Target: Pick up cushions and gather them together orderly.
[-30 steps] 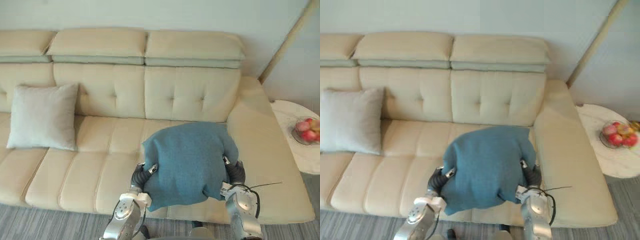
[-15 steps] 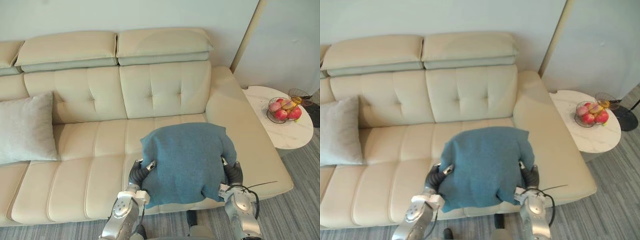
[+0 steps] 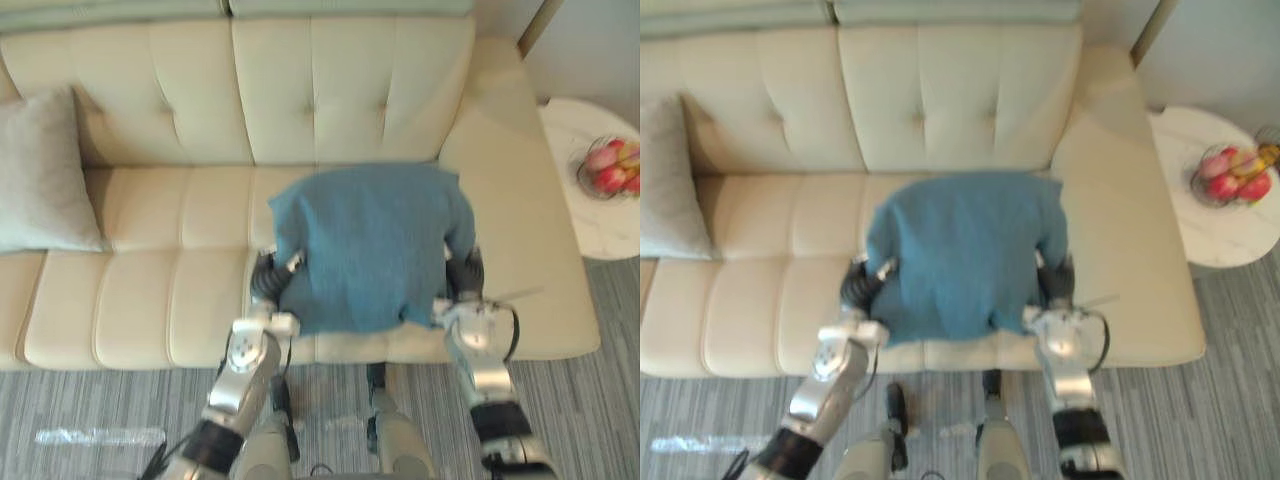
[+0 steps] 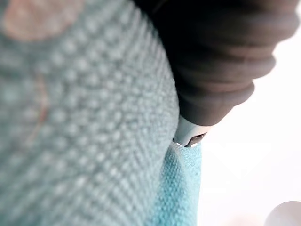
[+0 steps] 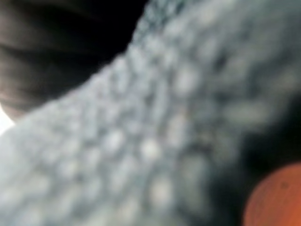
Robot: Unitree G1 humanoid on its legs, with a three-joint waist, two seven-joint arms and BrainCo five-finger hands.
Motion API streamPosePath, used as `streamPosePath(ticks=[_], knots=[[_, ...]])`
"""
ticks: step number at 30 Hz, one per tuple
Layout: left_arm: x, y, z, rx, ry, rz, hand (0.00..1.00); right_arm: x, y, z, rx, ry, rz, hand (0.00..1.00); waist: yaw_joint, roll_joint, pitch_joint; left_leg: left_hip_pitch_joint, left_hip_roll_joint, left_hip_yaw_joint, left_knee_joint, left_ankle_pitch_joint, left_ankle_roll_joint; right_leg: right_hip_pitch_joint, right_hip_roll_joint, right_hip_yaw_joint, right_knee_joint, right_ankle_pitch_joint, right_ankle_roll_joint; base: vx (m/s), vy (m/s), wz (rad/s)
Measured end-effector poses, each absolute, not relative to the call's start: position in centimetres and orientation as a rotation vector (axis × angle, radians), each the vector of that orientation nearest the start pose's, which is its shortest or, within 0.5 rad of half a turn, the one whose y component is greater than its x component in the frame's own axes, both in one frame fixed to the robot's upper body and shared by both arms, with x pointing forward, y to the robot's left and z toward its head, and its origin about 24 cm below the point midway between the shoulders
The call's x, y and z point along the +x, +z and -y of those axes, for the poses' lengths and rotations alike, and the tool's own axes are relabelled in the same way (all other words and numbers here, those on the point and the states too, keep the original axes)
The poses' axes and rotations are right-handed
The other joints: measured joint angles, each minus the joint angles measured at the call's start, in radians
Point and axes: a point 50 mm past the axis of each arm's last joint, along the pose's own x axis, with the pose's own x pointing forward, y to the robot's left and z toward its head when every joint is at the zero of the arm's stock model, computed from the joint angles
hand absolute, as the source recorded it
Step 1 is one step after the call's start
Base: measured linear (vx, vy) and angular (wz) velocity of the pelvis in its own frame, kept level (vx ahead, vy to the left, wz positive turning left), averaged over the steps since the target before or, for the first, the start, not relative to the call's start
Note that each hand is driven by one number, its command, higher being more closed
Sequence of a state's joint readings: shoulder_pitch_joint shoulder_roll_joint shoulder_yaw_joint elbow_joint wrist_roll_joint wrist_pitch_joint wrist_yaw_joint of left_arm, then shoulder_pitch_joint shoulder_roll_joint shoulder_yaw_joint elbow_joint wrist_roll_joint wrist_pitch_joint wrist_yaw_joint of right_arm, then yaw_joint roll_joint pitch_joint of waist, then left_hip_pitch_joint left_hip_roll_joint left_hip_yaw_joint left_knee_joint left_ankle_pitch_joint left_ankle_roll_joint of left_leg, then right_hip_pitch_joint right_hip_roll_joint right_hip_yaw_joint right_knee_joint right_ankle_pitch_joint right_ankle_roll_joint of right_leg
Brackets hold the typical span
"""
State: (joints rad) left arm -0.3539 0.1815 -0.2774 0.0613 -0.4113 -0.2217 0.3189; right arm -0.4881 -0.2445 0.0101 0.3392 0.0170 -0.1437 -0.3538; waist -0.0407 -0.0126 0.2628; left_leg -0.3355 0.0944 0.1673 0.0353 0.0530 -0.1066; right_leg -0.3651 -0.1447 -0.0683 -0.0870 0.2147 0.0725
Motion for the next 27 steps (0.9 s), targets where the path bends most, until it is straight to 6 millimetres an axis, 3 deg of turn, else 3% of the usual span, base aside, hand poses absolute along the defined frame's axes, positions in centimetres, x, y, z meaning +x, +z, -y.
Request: streamPosePath(ticks=[2,3,5,6,7,9,10,13,16,21,23,27], knots=[[32.8,17.5,-11.2,-0.241,-0.010,0.502,1.00,36.0,17.6,18.4,-0.212,-0.337,0.445,1.00,0.002,0.003,0.020,-0.050,0.002,-0.023,-0.019,0.031,-0.004,-0.045,0.003,-0.025,0.000,0.011,-0.002,-0.10,-0.017,0.27],[33.3,18.3,-11.2,-0.232,-0.002,0.524,1.00,36.4,18.6,18.3,-0.219,-0.347,0.469,1.00,0.003,0.003,0.025,-0.056,0.002,-0.025,-0.024,0.037,-0.004,-0.052,0.003,-0.029,0.000,0.015,-0.003,-0.07,-0.011,0.21],[35.7,24.3,-11.8,-0.173,0.061,0.660,1.00,38.2,25.5,17.6,-0.213,-0.394,0.611,1.00,0.005,0.004,0.070,-0.106,-0.001,-0.043,-0.034,0.065,-0.002,-0.100,0.003,-0.039,0.001,0.033,-0.008,-0.09,-0.005,0.15],[35.9,25.3,-11.9,-0.167,0.070,0.683,1.00,38.3,26.6,17.4,-0.210,-0.401,0.632,1.00,0.006,0.004,0.076,-0.116,-0.001,-0.044,-0.034,0.069,-0.003,-0.108,0.002,-0.040,0.001,0.035,-0.009,-0.10,0.001,0.13],[36.4,28.8,-12.2,-0.157,0.108,0.760,1.00,38.7,30.3,17.0,-0.194,-0.418,0.698,1.00,0.008,0.006,0.110,-0.139,-0.004,-0.051,-0.035,0.082,-0.001,-0.130,0.001,-0.043,0.003,0.045,-0.009,-0.08,0.005,0.12],[36.8,32.1,-12.4,-0.162,0.149,0.822,1.00,38.7,33.9,16.8,-0.186,-0.438,0.751,1.00,0.006,0.019,0.137,-0.172,-0.010,-0.067,-0.035,0.093,0.002,-0.161,-0.005,-0.055,0.011,0.047,-0.009,-0.11,0.016,0.23],[36.9,34.5,-12.4,-0.166,0.177,0.856,0.00,38.6,36.2,16.6,-0.175,-0.448,0.779,0.00,0.007,0.026,0.144,-0.209,-0.013,-0.072,-0.036,0.102,0.005,-0.194,-0.010,-0.062,0.017,0.052,-0.008,-0.10,0.022,0.22],[37.4,38.0,-13.0,-0.146,0.246,0.877,0.00,38.6,39.3,16.5,-0.143,-0.457,0.781,0.00,0.008,0.027,0.146,-0.285,-0.024,-0.077,-0.035,0.114,0.013,-0.265,-0.020,-0.064,0.017,0.067,-0.004,-0.09,0.034,0.13],[38.1,39.6,-13.6,-0.123,0.289,0.840,0.00,39.1,40.3,17.1,-0.108,-0.449,0.712,0.00,0.008,0.032,0.153,-0.340,-0.036,-0.093,-0.035,0.121,0.018,-0.315,-0.030,-0.073,0.019,0.069,-0.003,-0.05,0.040,0.18],[39.1,39.0,-13.4,-0.141,0.237,0.755,0.00,40.1,39.1,18.0,0.051,-0.372,0.589,0.00,0.009,0.035,0.155,-0.394,-0.044,-0.089,-0.033,0.123,0.021,-0.374,-0.044,-0.074,0.028,0.073,0.002,-0.01,0.040,0.06],[39.5,38.2,-12.5,-0.202,0.203,0.711,0.00,40.3,38.4,18.4,0.129,-0.362,0.563,0.00,0.011,0.036,0.176,-0.398,-0.043,-0.083,-0.032,0.123,0.021,-0.376,-0.046,-0.075,0.031,0.072,0.002,0.00,0.015,0.01],[40.5,34.3,-11.5,-0.292,0.187,0.595,0.00,40.9,34.7,18.1,0.192,-0.346,0.518,0.00,0.022,0.036,0.181,-0.398,-0.031,-0.061,-0.032,0.123,0.020,-0.407,-0.039,-0.061,0.076,0.066,0.003,0.00,0.009,-0.12]])
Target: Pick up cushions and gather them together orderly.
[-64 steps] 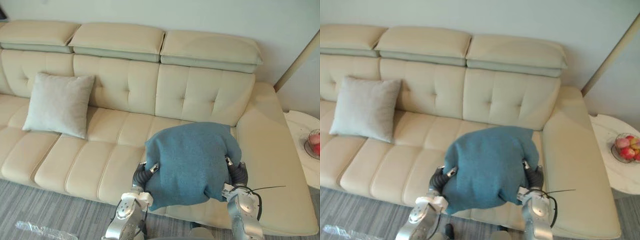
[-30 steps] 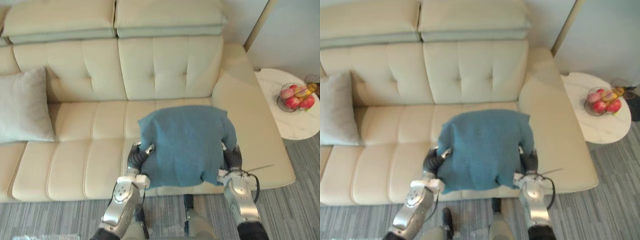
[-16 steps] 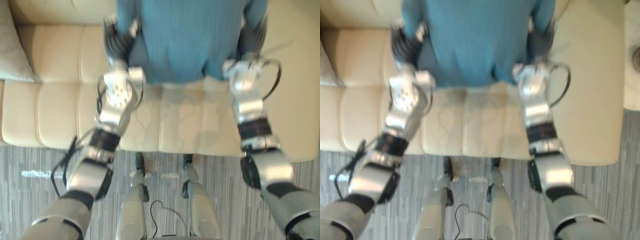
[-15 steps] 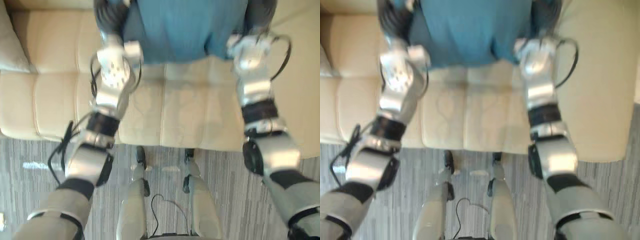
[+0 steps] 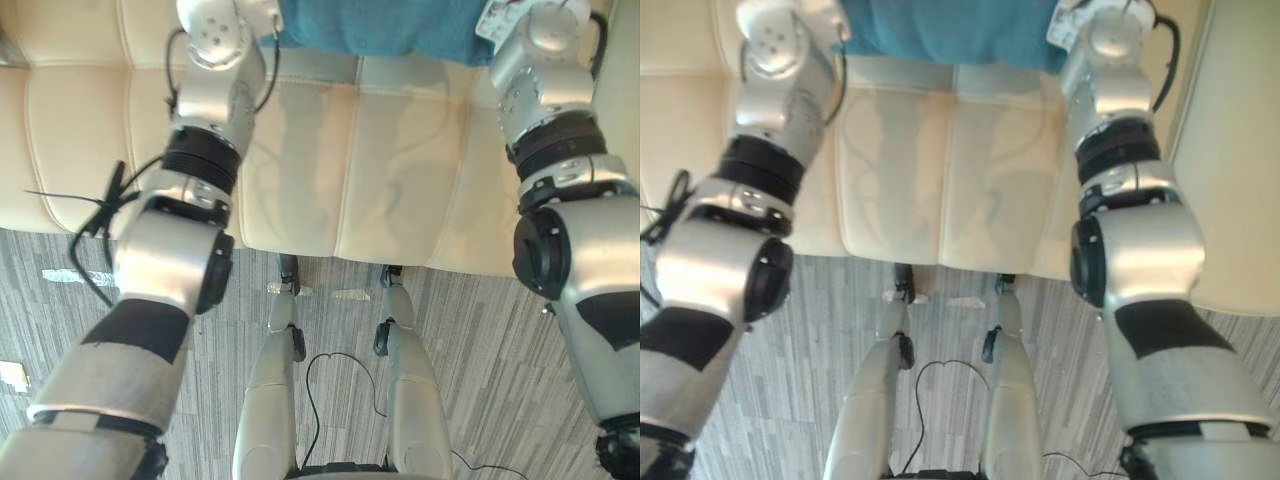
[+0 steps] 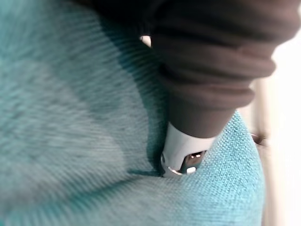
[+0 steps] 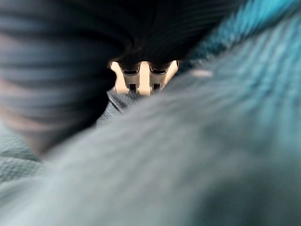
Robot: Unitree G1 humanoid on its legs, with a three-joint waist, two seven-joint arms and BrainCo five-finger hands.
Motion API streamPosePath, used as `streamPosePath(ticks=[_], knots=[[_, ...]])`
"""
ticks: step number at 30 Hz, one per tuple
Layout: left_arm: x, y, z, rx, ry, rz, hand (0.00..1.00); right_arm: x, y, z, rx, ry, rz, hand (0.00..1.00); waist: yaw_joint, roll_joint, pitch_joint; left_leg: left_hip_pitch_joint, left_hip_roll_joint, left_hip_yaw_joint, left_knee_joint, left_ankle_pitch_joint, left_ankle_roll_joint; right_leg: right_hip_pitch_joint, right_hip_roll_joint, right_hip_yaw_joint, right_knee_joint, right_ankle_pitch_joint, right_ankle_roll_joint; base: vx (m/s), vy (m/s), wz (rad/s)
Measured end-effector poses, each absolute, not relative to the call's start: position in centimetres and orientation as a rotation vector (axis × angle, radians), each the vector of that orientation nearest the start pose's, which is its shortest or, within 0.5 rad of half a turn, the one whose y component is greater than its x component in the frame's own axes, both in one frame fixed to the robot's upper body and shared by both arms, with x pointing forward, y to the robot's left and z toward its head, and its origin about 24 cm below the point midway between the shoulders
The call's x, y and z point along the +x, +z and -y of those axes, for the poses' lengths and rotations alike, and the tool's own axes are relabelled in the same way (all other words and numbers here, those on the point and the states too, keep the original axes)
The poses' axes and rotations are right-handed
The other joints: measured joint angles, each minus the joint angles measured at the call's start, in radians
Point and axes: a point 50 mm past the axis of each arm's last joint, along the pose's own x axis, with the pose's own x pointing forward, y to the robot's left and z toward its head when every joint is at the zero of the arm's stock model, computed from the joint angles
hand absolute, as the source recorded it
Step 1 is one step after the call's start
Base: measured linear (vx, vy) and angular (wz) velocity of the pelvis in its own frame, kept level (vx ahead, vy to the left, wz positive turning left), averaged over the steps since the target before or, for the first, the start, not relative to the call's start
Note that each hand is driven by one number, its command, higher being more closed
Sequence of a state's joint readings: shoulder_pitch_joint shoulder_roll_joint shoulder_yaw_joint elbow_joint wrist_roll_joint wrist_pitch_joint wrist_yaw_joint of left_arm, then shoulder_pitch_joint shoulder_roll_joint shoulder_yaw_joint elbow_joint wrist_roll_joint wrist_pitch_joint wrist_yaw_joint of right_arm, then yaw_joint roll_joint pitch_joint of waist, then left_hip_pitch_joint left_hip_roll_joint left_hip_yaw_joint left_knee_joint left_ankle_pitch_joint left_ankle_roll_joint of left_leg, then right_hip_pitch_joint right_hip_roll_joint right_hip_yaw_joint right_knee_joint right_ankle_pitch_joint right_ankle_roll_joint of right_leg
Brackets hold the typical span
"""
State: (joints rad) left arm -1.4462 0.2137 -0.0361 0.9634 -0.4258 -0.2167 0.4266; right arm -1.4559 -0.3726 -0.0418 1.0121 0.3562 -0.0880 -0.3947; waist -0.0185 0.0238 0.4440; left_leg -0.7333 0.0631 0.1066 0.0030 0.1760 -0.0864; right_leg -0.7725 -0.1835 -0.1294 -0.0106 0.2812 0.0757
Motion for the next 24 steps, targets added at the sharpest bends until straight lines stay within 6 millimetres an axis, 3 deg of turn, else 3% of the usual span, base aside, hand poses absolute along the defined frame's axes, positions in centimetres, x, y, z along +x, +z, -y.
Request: streamPosePath(ticks=[2,4,9,14,17,19,20,22,23,24], knots=[[40.8,32.4,-11.6,-0.298,0.189,0.551,0.00,41.1,32.2,18.0,0.232,-0.343,0.483,0.00,-0.001,-0.001,0.000,0.001,0.006,0.009,0.000,0.000,0.000,-0.016,0.004,0.006,0.030,-0.018,-0.005,-0.03,-0.009,-0.10],[40.7,32.0,-11.4,-0.299,0.174,0.555,0.00,41.1,30.9,18.1,0.263,-0.346,0.466,0.00,0.003,-0.001,0.000,0.001,0.014,0.012,0.000,0.002,-0.004,-0.030,0.009,0.012,0.058,-0.036,-0.011,-0.03,-0.017,-0.05],[40.5,31.7,-12.2,-0.277,0.160,0.572,0.00,40.9,29.4,18.7,0.278,-0.322,0.464,0.00,0.003,-0.003,0.002,0.005,0.036,0.019,0.002,0.007,-0.013,-0.032,0.024,0.012,0.080,-0.056,-0.020,-0.03,-0.022,-0.03],[40.5,30.4,-14.6,-0.241,0.168,0.573,0.00,39.8,27.6,20.9,0.282,-0.328,0.495,0.00,0.002,-0.006,0.003,0.021,0.055,0.027,0.017,0.005,-0.021,-0.028,0.036,0.013,0.114,-0.070,-0.018,-0.03,-0.030,-0.05],[39.9,29.1,-16.7,-0.205,0.176,0.587,0.00,37.5,26.0,23.9,0.243,-0.383,0.559,0.00,0.002,-0.010,0.004,0.062,0.060,0.034,0.019,-0.002,-0.023,0.009,0.037,0.011,0.131,-0.090,-0.017,0.00,0.000,0.00],[38.5,27.1,-19.2,-0.183,0.202,0.615,0.00,34.4,23.4,26.7,0.186,-0.450,0.596,0.00,0.004,-0.013,0.005,0.115,0.074,0.036,0.051,-0.031,-0.027,0.078,0.045,0.004,0.138,-0.114,-0.018,0.00,0.000,0.00],[38.1,26.6,-19.7,-0.178,0.210,0.619,0.00,33.7,22.8,27.1,0.170,-0.462,0.599,0.00,0.005,-0.016,0.004,0.128,0.077,0.039,0.061,-0.041,-0.029,0.088,0.045,0.005,0.149,-0.123,-0.018,0.00,-0.043,-0.06],[35.9,22.4,-22.0,-0.158,0.261,0.597,0.00,30.3,19.2,28.3,0.027,-0.492,0.571,0.00,0.008,-0.024,-0.003,0.195,0.089,0.047,0.118,-0.093,-0.032,0.158,0.048,0.003,0.195,-0.174,-0.021,0.03,-0.064,-0.09],[35.5,21.5,-22.3,-0.153,0.269,0.582,0.00,29.8,18.4,28.4,-0.001,-0.491,0.552,0.00,0.008,-0.027,-0.005,0.206,0.092,0.050,0.127,-0.104,-0.034,0.171,0.049,0.002,0.203,-0.184,-0.020,0.05,-0.060,-0.10],[34.6,19.2,-22.9,-0.131,0.284,0.539,0.00,28.6,16.5,28.4,-0.062,-0.487,0.501,0.00,0.009,-0.037,-0.019,0.228,0.098,0.052,0.145,-0.124,-0.035,0.190,0.053,0.003,0.218,-0.201,-0.022,0.06,-0.038,-0.11]])
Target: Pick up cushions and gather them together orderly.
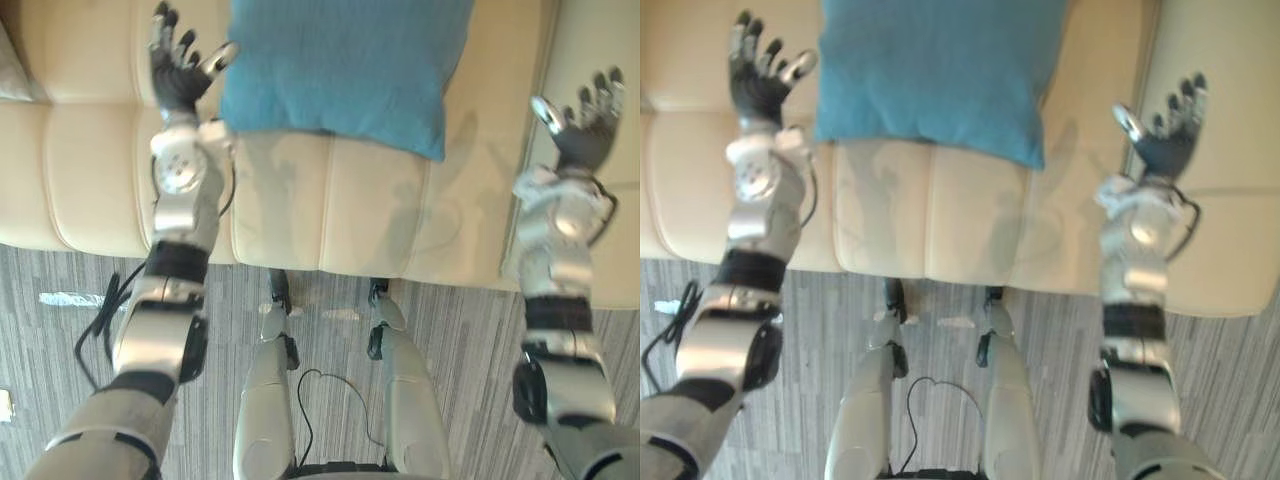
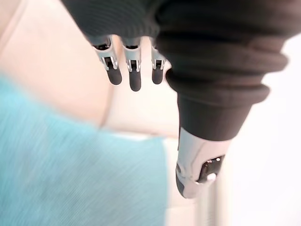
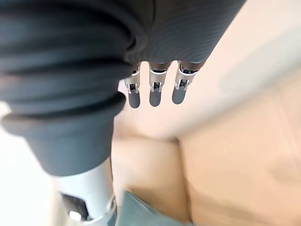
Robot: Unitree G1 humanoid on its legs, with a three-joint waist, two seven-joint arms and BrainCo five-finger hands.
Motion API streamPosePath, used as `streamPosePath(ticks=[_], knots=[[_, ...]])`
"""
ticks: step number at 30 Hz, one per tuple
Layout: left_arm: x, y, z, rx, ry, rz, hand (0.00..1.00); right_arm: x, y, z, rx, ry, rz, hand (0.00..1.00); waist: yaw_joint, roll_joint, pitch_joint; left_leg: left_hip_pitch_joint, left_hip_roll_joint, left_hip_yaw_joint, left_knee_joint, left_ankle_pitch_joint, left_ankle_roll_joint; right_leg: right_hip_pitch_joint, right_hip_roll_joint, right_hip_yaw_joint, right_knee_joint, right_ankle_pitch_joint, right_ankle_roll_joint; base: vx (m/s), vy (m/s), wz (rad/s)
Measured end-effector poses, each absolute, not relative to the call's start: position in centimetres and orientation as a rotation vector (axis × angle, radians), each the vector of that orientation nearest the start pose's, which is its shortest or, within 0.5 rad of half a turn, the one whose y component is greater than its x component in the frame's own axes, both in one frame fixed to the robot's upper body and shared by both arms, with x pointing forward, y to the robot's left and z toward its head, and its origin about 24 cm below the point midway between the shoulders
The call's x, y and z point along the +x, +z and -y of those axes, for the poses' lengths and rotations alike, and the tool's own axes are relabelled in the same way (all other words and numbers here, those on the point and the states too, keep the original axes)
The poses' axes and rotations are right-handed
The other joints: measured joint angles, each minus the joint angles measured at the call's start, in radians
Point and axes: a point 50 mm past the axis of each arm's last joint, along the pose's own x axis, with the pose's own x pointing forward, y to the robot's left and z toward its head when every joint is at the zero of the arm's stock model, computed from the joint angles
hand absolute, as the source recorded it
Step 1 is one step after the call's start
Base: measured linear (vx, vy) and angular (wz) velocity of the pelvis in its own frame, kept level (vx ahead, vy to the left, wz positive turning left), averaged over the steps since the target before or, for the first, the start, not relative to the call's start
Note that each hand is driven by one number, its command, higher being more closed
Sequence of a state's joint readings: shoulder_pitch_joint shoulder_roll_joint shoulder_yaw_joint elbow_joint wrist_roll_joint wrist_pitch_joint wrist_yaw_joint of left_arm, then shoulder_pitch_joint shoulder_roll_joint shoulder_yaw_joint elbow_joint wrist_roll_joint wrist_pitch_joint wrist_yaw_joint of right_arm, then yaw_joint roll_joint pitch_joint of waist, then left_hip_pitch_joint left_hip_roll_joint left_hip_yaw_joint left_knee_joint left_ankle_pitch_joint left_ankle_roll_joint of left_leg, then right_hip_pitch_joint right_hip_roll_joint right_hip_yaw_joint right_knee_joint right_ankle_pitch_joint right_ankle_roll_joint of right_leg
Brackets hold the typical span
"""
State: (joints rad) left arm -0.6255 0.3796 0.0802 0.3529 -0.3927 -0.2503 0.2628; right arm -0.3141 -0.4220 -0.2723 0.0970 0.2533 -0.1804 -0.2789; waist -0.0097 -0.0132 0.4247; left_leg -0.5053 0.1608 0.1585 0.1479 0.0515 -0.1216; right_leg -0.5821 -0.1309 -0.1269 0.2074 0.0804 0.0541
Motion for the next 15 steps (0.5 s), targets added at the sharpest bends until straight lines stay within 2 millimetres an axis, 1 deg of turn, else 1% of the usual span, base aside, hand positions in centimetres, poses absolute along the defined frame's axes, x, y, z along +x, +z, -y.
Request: streamPosePath(ticks=[1,2,3,4,5,6,7,8,9,10,11,12,13,14,15], knots=[[33.6,16.4,-23.2,-0.113,0.292,0.470,0.00,27.6,14.2,28.3,-0.106,-0.489,0.432,0.00,0.000,-0.011,-0.021,0.020,0.008,0.000,0.017,-0.021,-0.002,0.024,0.005,-0.001,0.006,-0.019,-0.002,0.11,-0.049,-0.12],[32.2,12.1,-23.2,-0.102,0.302,0.344,0.00,26.0,10.7,27.8,-0.133,-0.490,0.317,0.00,0.003,-0.028,-0.043,0.064,0.017,0.006,0.025,-0.041,-0.005,0.066,0.011,-0.004,0.017,-0.042,-0.003,0.11,-0.032,-0.07],[31.6,10.6,-23.1,-0.100,0.303,0.296,0.00,25.5,9.5,27.6,-0.132,-0.488,0.274,0.00,0.003,-0.034,-0.055,0.075,0.020,0.009,0.027,-0.045,-0.006,0.076,0.012,-0.005,0.023,-0.049,-0.004,0.12,-0.024,-0.02],[30.1,7.0,-22.5,-0.106,0.294,0.173,0.00,24.1,6.8,26.8,-0.132,-0.477,0.175,0.00,0.003,-0.045,-0.084,0.102,0.022,0.013,0.030,-0.056,-0.012,0.098,0.012,-0.007,0.036,-0.068,-0.004,0.10,-0.013,0.00],[29.0,4.8,-21.9,-0.098,0.280,0.095,0.00,23.4,5.1,26.3,-0.124,-0.464,0.109,0.00,0.004,-0.050,-0.104,0.121,0.022,0.017,0.028,-0.063,-0.012,0.112,0.012,-0.006,0.042,-0.079,-0.003,0.16,0.000,-0.01],[27.2,1.2,-20.7,-0.074,0.238,-0.046,0.00,22.3,2.1,25.2,-0.117,-0.433,-0.012,0.00,0.005,-0.054,-0.130,0.158,0.020,0.022,0.024,-0.071,-0.013,0.145,0.009,-0.005,0.047,-0.096,0.000,0.13,0.012,-0.01],[26.5,-0.1,-20.2,-0.053,0.212,-0.099,0.00,21.8,0.9,24.9,-0.115,-0.420,-0.066,0.00,0.005,-0.054,-0.140,0.171,0.018,0.022,0.020,-0.072,-0.011,0.156,0.008,-0.005,0.048,-0.100,0.000,0.12,0.016,0.00],[25.4,-2.0,-19.4,-0.021,0.170,-0.182,0.00,21.2,-1.1,24.2,-0.119,-0.395,-0.156,0.00,0.005,-0.053,-0.161,0.192,0.014,0.025,0.007,-0.072,-0.011,0.169,0.006,-0.004,0.046,-0.104,0.002,0.07,0.021,0.01],[24.0,-4.1,-18.9,-0.003,0.140,-0.276,0.00,20.5,-3.5,23.5,-0.096,-0.374,-0.258,0.00,0.004,-0.049,-0.197,0.199,0.008,0.025,-0.002,-0.072,-0.011,0.175,0.004,-0.005,0.040,-0.107,0.005,0.13,0.035,0.02],[22.3,-6.6,-18.4,0.044,0.102,-0.397,0.00,19.3,-6.4,22.6,-0.101,-0.344,-0.401,0.00,0.002,-0.039,-0.213,0.237,0.005,0.025,-0.023,-0.071,-0.011,0.215,0.005,-0.008,0.016,-0.107,0.006,0.13,0.036,0.03],[21.4,-7.8,-18.2,0.064,0.087,-0.459,0.00,18.5,-7.9,22.2,-0.097,-0.329,-0.480,0.00,0.002,-0.032,-0.218,0.263,0.003,0.024,-0.036,-0.071,-0.012,0.243,0.005,-0.011,0.001,-0.105,0.008,0.14,0.042,0.05],[20.0,-9.3,-18.1,0.079,0.079,-0.539,0.00,17.2,-9.6,21.7,-0.098,-0.314,-0.578,0.00,0.001,-0.021,-0.228,0.292,0.002,0.023,-0.050,-0.071,-0.012,0.277,0.006,-0.016,-0.019,-0.104,0.010,0.10,0.052,0.04],[18.0,-11.1,-18.0,0.109,0.071,-0.647,0.00,15.0,-11.8,21.3,-0.086,-0.307,-0.717,0.00,0.000,-0.004,-0.250,0.338,-0.005,0.024,-0.078,-0.071,-0.012,0.325,0.008,-0.019,-0.050,-0.099,0.017,0.08,0.046,0.03],[17.6,-11.4,-18.0,0.114,0.070,-0.664,0.00,14.6,-12.1,21.3,-0.084,-0.308,-0.737,0.00,-0.001,-0.001,-0.254,0.341,-0.005,0.024,-0.080,-0.071,-0.012,0.331,0.008,-0.019,-0.057,-0.098,0.019,0.08,0.050,0.00],[16.4,-12.2,-18.1,0.126,0.070,-0.719,0.00,13.6,-12.9,21.2,-0.074,-0.315,-0.791,0.00,-0.002,0.007,-0.269,0.356,-0.009,0.024,-0.093,-0.070,-0.012,0.348,0.007,-0.020,-0.078,-0.091,0.024,0.08,0.042,-0.03]])
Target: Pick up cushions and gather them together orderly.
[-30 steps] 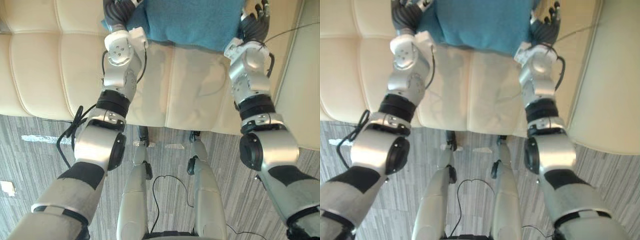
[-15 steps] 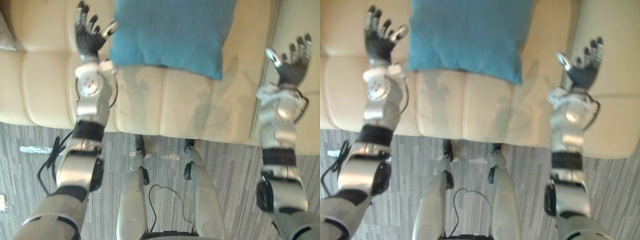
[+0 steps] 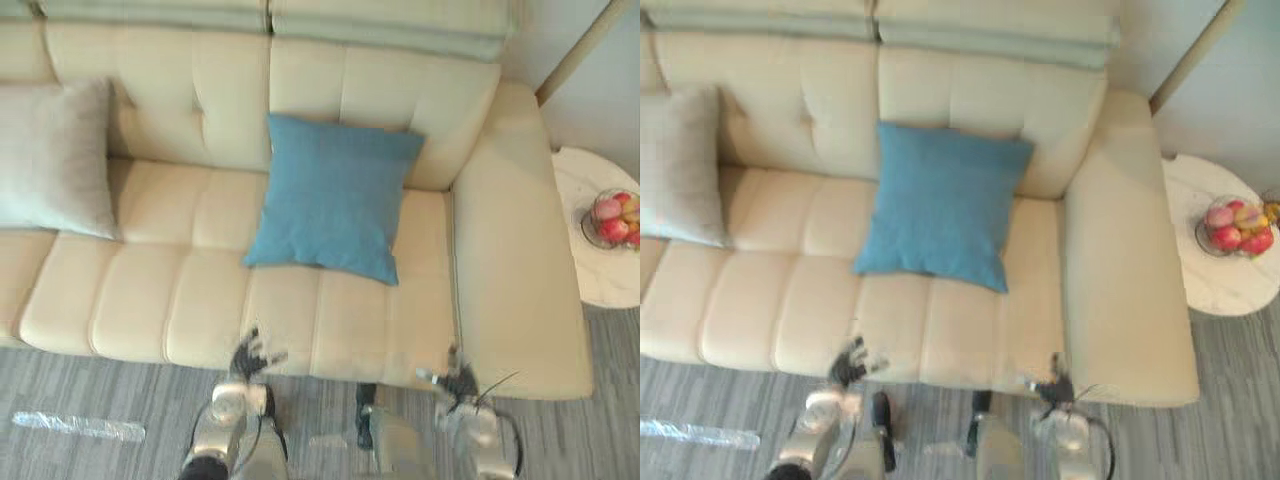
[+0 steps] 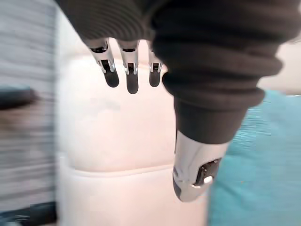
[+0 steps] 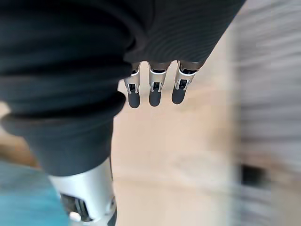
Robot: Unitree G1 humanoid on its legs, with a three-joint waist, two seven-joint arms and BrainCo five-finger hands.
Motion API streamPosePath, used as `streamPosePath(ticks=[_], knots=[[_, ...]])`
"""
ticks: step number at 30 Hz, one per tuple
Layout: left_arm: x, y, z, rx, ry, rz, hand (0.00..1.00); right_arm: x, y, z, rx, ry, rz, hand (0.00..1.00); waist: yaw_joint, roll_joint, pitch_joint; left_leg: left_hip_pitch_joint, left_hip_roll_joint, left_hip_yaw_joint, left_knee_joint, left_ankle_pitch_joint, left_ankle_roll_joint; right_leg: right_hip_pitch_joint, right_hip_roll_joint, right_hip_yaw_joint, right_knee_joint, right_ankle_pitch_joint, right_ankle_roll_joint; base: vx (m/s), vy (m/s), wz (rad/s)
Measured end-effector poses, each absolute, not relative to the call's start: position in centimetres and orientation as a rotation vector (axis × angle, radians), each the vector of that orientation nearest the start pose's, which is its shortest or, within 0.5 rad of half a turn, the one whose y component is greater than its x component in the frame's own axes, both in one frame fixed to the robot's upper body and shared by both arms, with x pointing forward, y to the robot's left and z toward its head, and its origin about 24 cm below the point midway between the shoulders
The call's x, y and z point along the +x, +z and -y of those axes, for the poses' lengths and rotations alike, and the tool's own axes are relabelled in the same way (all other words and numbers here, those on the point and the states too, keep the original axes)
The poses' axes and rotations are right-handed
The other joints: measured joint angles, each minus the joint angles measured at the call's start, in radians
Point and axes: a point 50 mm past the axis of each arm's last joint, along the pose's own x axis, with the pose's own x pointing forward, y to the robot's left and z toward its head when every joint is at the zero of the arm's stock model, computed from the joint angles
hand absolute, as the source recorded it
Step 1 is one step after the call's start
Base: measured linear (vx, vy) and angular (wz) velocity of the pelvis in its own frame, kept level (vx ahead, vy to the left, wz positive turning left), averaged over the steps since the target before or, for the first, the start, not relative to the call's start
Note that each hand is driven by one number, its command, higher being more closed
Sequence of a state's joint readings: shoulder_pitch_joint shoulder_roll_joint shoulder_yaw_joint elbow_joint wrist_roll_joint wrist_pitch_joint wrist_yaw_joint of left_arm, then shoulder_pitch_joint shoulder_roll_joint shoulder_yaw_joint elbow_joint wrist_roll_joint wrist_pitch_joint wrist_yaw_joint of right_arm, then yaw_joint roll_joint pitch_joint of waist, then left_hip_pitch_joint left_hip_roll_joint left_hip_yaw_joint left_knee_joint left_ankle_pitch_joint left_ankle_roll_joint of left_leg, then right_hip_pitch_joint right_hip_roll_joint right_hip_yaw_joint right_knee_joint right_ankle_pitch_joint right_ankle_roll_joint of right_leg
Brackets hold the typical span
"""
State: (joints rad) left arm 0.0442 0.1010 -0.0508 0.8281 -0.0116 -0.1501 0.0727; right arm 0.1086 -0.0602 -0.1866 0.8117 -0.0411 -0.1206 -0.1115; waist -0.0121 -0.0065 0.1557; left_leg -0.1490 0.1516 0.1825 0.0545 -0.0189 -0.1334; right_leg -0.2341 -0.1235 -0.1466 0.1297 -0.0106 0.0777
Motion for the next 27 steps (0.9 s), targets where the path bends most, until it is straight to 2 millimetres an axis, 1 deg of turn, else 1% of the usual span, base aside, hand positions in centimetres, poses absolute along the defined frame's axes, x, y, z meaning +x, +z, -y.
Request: streamPosePath(ticks=[1,4,7,11,12,13,14,15,16,17,18,19,20,21,22,23,24,25,26,27], knots=[[15.4,-12.9,-18.4,0.137,0.080,-0.768,0.00,12.8,-13.5,21.2,-0.063,-0.324,-0.839,0.00,-0.001,0.005,-0.005,0.019,-0.003,0.000,-0.009,0.000,0.000,0.025,0.000,0.002,-0.026,0.011,0.004,0.09,0.062,-0.04],[14.1,-13.7,-19.2,0.154,0.111,-0.831,0.00,11.8,-14.2,21.2,-0.049,-0.341,-0.894,0.00,-0.002,0.001,-0.017,0.060,-0.009,0.003,-0.028,0.000,0.000,0.082,0.002,0.005,-0.081,0.034,0.009,0.05,0.037,-0.03],[13.5,-13.9,-19.6,0.161,0.130,-0.853,0.00,11.3,-14.6,21.1,-0.022,-0.360,-0.922,0.00,-0.002,-0.015,-0.031,0.109,-0.015,0.021,-0.048,-0.001,0.001,0.135,0.004,0.019,-0.128,0.053,0.014,0.04,0.024,-0.14],[12.9,-14.3,-19.7,0.164,0.133,-0.887,0.00,10.7,-15.0,21.0,-0.014,-0.364,-0.956,0.00,-0.003,-0.029,-0.043,0.143,-0.022,0.035,-0.053,-0.005,0.006,0.167,0.003,0.045,-0.162,0.074,0.017,-0.02,0.022,-0.26],[12.5,-14.5,-20.0,0.177,0.154,-0.914,0.00,11.4,-14.9,20.8,-0.011,-0.358,-0.954,0.00,-0.001,-0.034,-0.042,0.148,-0.025,0.083,-0.051,-0.008,0.006,0.124,0.004,0.094,-0.132,0.084,0.018,-0.14,0.040,-0.79],[12.4,-14.5,-20.3,0.186,0.165,-0.915,0.00,11.9,-14.8,20.7,-0.004,-0.356,-0.944,0.00,-0.001,-0.037,-0.037,0.142,-0.026,0.096,-0.047,-0.013,0.005,0.091,0.005,0.113,-0.096,0.074,0.015,-0.16,0.033,-0.75],[12.6,-14.4,-20.5,0.193,0.170,-0.913,0.00,12.2,-14.7,20.7,0.004,-0.360,-0.936,0.00,-0.007,-0.038,-0.036,0.130,-0.028,0.096,-0.035,-0.023,-0.003,0.076,0.003,0.118,-0.081,0.071,0.015,-0.08,0.006,-0.28],[12.7,-14.4,-20.7,0.197,0.175,-0.910,0.00,12.2,-14.7,20.7,0.004,-0.362,-0.938,0.00,-0.006,-0.040,-0.035,0.131,-0.029,0.096,-0.032,-0.024,-0.001,0.076,0.003,0.121,-0.082,0.071,0.015,-0.07,0.006,-0.04],[12.9,-14.2,-21.1,0.191,0.204,-0.900,0.00,12.0,-14.8,20.6,0.005,-0.360,-0.943,0.00,-0.007,-0.057,-0.035,0.128,-0.042,0.084,-0.023,-0.025,0.002,0.076,-0.005,0.123,-0.076,0.075,0.020,-0.04,0.005,-0.05],[13.4,-14.0,-21.3,0.188,0.212,-0.887,0.00,11.9,-14.8,20.5,0.005,-0.358,-0.946,0.00,-0.009,-0.080,-0.032,0.114,-0.063,0.072,0.000,-0.028,0.017,0.065,-0.019,0.133,-0.075,0.080,0.031,-0.07,0.056,-0.21],[13.4,-13.9,-21.4,0.171,0.235,-0.880,0.00,12.6,-14.5,21.1,-0.015,-0.354,-0.926,0.00,0.014,-0.055,-0.042,0.075,-0.089,0.047,0.004,-0.030,0.102,0.041,-0.012,0.159,-0.039,0.067,0.090,-0.11,0.080,0.21],[14.5,-13.4,-21.8,0.157,0.264,-0.845,0.00,13.5,-14.2,21.0,-0.018,-0.349,-0.908,0.00,-0.015,-0.033,-0.017,0.054,-0.061,0.016,0.033,-0.021,0.087,-0.048,-0.003,0.140,0.415,-0.117,0.076,-0.10,0.074,0.44],[14.8,-13.2,-22.0,0.162,0.268,-0.834,0.00,13.3,-14.4,20.9,-0.015,-0.348,-0.916,0.00,-0.015,-0.037,-0.015,0.060,-0.063,-0.005,0.035,-0.020,0.087,-0.046,-0.002,0.141,0.512,-0.146,0.088,-0.06,-0.009,0.92],[14.9,-12.9,-22.7,0.171,0.283,-0.818,0.00,12.8,-14.7,20.4,-0.002,-0.345,-0.940,0.00,-0.008,-0.050,-0.015,0.062,-0.074,-0.018,0.036,-0.009,0.087,-0.012,-0.003,0.156,0.610,-0.184,0.092,-0.01,-0.062,0.61],[14.7,-12.7,-23.3,0.169,0.315,-0.810,0.00,12.6,-14.9,19.8,0.009,-0.337,-0.953,0.00,0.008,-0.081,-0.032,0.055,-0.085,-0.028,0.042,-0.005,0.084,0.035,-0.012,0.160,0.603,-0.204,0.090,-0.07,-0.155,0.51],[14.6,-12.6,-23.8,0.158,0.352,-0.806,0.00,13.0,-14.8,19.4,0.019,-0.329,-0.943,0.00,0.029,-0.102,-0.041,0.009,-0.092,-0.031,0.088,-0.005,0.084,0.097,-0.026,0.155,0.492,-0.237,0.070,-0.10,-0.157,0.25],[14.7,-12.6,-23.7,0.149,0.354,-0.802,0.00,14.0,-14.5,19.3,0.020,-0.325,-0.917,0.00,0.031,-0.104,-0.038,-0.022,-0.085,-0.033,0.118,-0.005,0.084,0.128,-0.018,0.145,0.403,-0.256,0.053,-0.17,-0.185,0.03],[15.1,-12.6,-23.2,0.137,0.343,-0.797,0.00,15.6,-13.9,19.2,0.019,-0.317,-0.874,0.00,0.043,-0.098,-0.035,-0.065,-0.063,-0.032,0.143,0.001,0.075,0.159,0.005,0.118,0.289,-0.259,0.046,-0.16,-0.107,-0.18],[15.0,-12.8,-22.7,0.127,0.334,-0.805,0.00,16.8,-13.3,19.2,0.017,-0.314,-0.832,0.00,0.057,-0.075,-0.019,-0.090,-0.044,-0.029,0.143,0.009,0.061,0.180,0.019,0.097,0.205,-0.256,0.039,-0.24,-0.124,-0.18],[15.3,-13.0,-21.5,0.106,0.310,-0.809,0.00,17.5,-13.0,19.4,0.010,-0.316,-0.809,0.00,0.057,-0.054,0.008,-0.100,-0.035,-0.033,0.137,0.024,0.044,0.202,0.029,0.080,0.145,-0.258,0.019,-0.21,-0.097,-0.03]])
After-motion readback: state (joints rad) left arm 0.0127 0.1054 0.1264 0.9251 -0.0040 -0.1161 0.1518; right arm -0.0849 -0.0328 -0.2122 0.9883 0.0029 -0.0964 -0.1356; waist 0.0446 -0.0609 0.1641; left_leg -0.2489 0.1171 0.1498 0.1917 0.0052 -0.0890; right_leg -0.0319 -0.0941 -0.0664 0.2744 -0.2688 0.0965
